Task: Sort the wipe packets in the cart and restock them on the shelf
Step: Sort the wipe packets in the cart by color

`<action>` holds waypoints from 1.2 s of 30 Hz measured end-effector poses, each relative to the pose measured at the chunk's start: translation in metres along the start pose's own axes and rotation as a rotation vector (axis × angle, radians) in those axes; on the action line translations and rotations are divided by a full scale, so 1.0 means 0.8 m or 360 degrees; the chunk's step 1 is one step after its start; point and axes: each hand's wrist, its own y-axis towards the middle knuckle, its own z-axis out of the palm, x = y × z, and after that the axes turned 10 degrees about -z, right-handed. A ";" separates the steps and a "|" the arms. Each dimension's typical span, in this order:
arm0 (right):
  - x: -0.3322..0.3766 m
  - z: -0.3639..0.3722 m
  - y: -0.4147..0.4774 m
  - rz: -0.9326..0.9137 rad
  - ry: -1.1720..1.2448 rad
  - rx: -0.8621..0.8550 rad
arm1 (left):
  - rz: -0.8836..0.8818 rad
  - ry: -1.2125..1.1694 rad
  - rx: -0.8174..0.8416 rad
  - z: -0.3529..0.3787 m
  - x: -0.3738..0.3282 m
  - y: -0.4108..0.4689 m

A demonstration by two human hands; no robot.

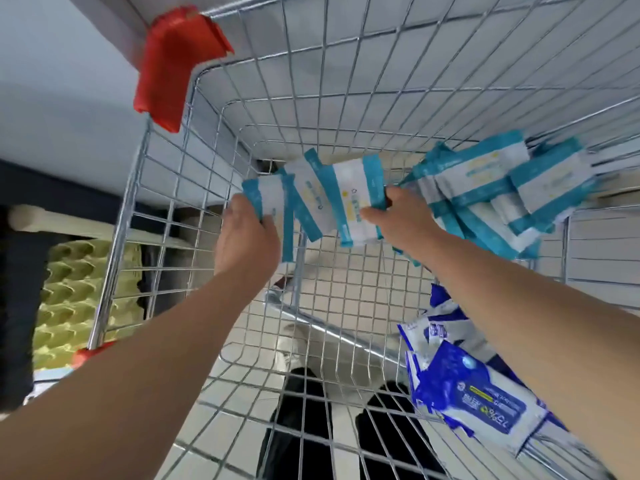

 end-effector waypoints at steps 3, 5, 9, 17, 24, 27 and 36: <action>0.012 0.020 0.024 0.0039 0.0157 -0.0066 | -0.0017 -0.0106 0.0027 0.010 -0.018 0.013; 0.011 0.034 0.042 0.0090 0.0182 -0.0077 | -0.0126 -0.0153 0.0058 0.022 -0.027 0.034; -0.001 0.050 0.062 0.0162 0.0204 -0.0086 | -0.0244 -0.0311 0.0214 0.040 -0.032 0.059; 0.029 0.004 0.011 0.0148 0.0492 0.0051 | -0.0283 -0.0548 0.0425 0.027 -0.030 0.033; 0.022 -0.114 -0.078 0.0156 0.0515 -0.0013 | -0.0069 -0.0573 0.0735 0.032 -0.104 -0.059; -0.015 -0.168 -0.092 0.0330 0.0754 -0.0171 | 0.0102 -0.0554 0.0767 0.058 -0.155 -0.089; -0.121 -0.248 -0.068 0.0702 0.1195 -0.0754 | 0.0132 -0.0387 0.0785 0.180 -0.253 -0.131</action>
